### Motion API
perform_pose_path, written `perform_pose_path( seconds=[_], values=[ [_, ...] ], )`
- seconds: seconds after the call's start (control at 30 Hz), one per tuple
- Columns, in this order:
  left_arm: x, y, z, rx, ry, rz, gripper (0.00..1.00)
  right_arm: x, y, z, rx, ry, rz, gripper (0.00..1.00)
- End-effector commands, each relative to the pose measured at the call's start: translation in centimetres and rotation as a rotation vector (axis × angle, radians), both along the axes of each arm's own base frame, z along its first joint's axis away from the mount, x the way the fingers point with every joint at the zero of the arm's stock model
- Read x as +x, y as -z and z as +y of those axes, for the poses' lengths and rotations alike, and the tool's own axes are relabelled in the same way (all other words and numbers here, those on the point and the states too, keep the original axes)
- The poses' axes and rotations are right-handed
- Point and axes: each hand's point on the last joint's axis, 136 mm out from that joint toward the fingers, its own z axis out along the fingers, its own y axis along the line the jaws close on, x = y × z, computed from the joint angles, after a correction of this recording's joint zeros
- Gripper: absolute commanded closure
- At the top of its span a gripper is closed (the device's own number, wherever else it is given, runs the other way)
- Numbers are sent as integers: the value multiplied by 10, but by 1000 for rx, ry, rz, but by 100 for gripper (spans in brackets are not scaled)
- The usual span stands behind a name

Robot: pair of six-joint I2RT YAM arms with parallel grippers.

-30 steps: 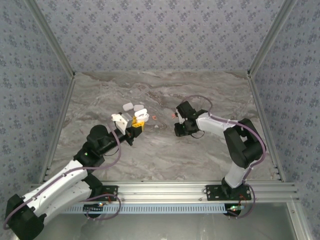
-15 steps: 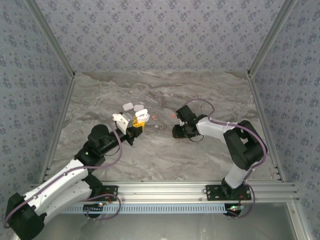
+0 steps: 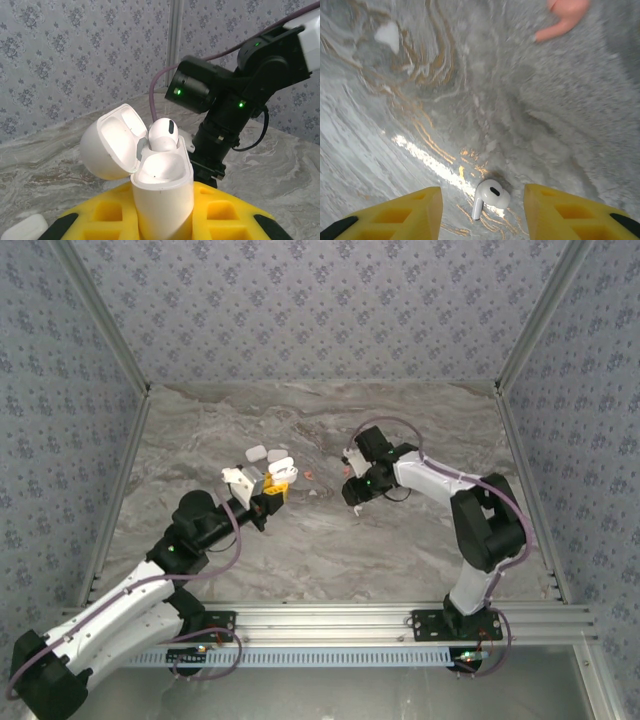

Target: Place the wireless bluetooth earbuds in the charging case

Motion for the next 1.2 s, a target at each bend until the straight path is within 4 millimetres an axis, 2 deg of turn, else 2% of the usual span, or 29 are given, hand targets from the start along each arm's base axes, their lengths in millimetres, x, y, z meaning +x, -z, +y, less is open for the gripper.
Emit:
perform_pose_path(
  seconds=[0.0, 0.27, 0.7, 1.17],
  values=[
    [-3, -21, 2, -29, -1, -52, 98, -6, 8, 4, -12, -89, 57, 52],
    [-4, -22, 2, -29, -3, -54, 98, -9, 23, 4, -27, -91, 100, 56],
    [-3, -22, 2, -26, -2, -51, 98, -17, 39, -6, -93, -104, 146, 61],
    [-3, -20, 1, -23, -3, -43, 98, -22, 40, -11, -108, -114, 158, 75]
  ],
)
